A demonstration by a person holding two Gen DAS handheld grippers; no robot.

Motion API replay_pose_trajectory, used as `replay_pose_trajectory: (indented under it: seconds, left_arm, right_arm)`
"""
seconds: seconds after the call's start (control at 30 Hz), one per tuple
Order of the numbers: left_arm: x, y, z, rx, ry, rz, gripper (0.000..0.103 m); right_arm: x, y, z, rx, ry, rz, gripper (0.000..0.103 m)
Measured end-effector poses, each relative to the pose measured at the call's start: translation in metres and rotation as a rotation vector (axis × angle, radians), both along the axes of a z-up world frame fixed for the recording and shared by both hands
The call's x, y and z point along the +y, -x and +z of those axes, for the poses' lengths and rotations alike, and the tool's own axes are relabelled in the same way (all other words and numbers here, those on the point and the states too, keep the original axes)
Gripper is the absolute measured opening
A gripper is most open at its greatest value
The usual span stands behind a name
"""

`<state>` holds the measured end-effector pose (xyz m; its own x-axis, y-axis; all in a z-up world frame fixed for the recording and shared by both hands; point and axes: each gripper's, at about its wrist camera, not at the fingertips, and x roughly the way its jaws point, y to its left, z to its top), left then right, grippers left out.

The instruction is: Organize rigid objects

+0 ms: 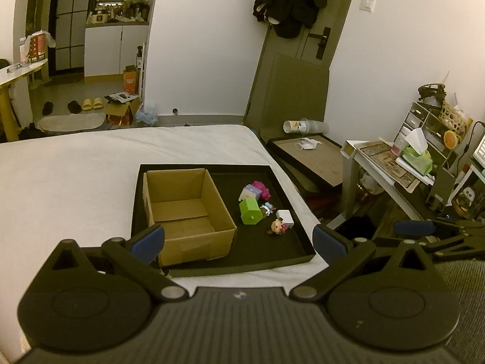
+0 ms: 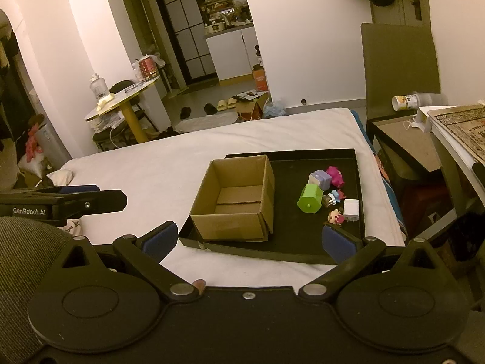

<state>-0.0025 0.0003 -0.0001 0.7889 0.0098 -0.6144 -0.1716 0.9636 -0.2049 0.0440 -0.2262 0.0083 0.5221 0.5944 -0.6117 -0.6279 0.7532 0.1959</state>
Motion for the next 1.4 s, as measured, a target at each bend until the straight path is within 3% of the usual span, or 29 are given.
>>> replay_pose_trajectory:
  seconds: [1.07, 1.4]
  left_arm:
    - [0.001, -0.001, -0.002, 0.000, 0.002, 0.003, 0.103]
    - [0.014, -0.008, -0.009, 0.015, 0.000, 0.024, 0.103]
  right_arm:
    - [0.003, -0.005, 0.000, -0.008, 0.012, 0.021, 0.103]
    - [0.008, -0.009, -0.013, 0.003, 0.028, 0.017, 0.103]
